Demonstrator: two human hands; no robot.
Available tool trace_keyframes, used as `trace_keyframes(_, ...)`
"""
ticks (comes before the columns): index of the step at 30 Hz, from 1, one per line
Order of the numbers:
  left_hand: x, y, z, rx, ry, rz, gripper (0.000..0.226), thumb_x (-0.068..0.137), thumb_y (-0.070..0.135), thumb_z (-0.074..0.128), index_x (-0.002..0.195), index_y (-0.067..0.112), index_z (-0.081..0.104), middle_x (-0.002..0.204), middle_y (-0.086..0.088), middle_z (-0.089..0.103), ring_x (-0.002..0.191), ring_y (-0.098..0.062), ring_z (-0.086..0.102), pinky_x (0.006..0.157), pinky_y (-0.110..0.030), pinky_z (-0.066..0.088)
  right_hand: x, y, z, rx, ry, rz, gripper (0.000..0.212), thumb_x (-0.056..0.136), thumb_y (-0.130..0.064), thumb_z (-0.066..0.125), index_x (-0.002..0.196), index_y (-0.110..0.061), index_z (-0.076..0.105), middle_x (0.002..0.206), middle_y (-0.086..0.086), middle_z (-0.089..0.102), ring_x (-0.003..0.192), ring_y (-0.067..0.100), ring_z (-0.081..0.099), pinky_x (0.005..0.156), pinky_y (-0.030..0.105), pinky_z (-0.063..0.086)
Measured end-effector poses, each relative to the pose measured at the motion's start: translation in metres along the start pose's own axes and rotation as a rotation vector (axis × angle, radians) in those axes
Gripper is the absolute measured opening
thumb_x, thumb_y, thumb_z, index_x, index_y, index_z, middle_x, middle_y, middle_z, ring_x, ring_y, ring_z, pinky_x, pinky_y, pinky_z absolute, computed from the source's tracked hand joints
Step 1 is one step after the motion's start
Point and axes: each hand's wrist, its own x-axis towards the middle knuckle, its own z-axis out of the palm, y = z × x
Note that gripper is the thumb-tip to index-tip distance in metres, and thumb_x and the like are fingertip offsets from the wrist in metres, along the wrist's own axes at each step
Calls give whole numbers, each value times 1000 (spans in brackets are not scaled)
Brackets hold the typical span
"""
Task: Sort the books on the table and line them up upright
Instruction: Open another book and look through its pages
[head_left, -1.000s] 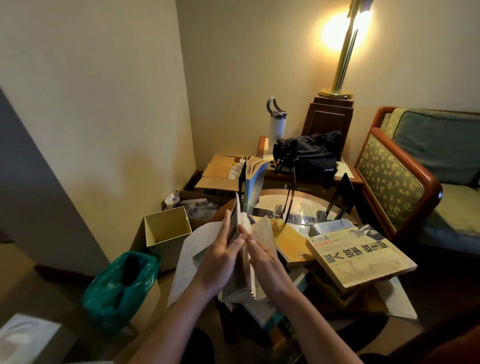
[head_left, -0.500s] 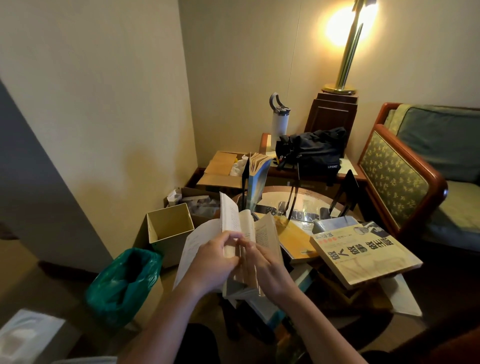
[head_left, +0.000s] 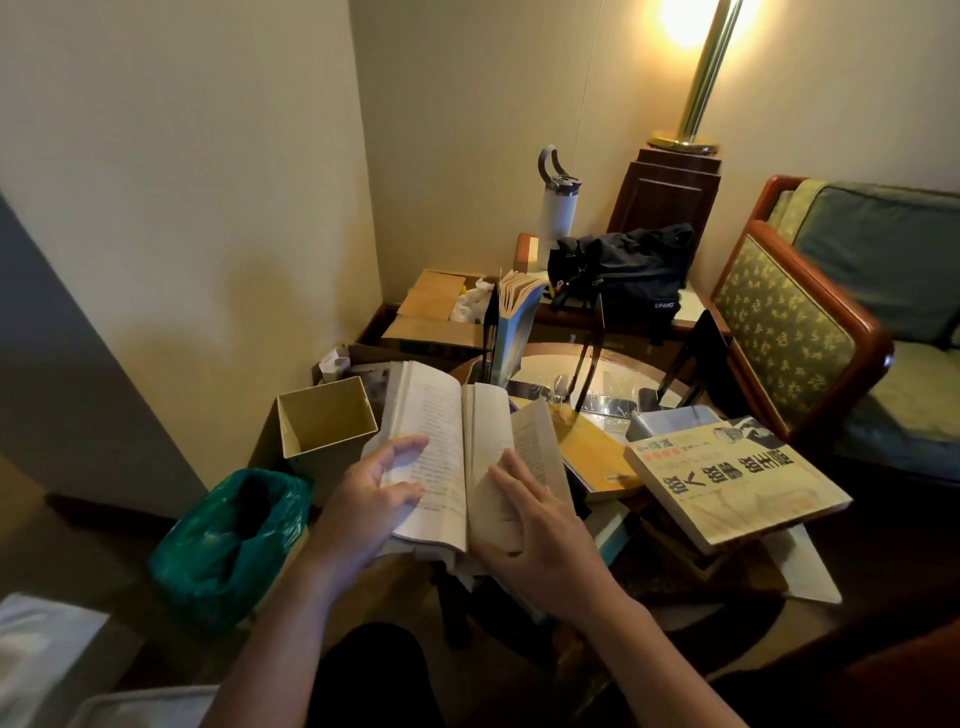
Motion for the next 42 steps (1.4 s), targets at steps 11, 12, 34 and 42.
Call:
trace_keyframes(11, -9, -5, 0, -36, 11, 29, 39, 97, 14, 61, 121, 46, 62, 123, 15, 53, 107, -11, 60, 75, -26, 60, -1, 2, -4, 55, -28, 20, 98, 83, -67, 63, 154, -52, -4, 161, -33, -7, 152, 11, 7, 119, 52, 30)
trace_keyframes(12, -10, -6, -1, -33, 11, 32, 39, 97, 15, 61, 120, 46, 62, 123, 15, 54, 106, -10, 60, 74, -25, 60, -2, 2, -4, 58, -30, 20, 99, 82, -68, 62, 154, -52, -4, 161, -33, -6, 152, 12, 7, 119, 53, 30)
trace_keyframes(34, -6, -11, 10, -52, -26, 101, 45, 104, 20, 46, 142, 45, 45, 134, 13, 43, 104, 0, 54, 67, -13, 54, -7, -35, 1, 164, -7, 77, 80, 82, -82, 19, 153, -49, 2, 152, -32, -2, 143, -4, -3, 123, 39, 9)
trace_keyframes(42, -4, -9, 12, -116, -63, 103, 63, 84, 55, 54, 145, 51, 37, 152, 13, 37, 120, -8, 52, 73, -20, 58, 0, -36, 10, -165, -36, -40, 84, 81, -90, 10, 151, -48, -11, 160, -21, -16, 147, 3, -24, 123, 39, -12)
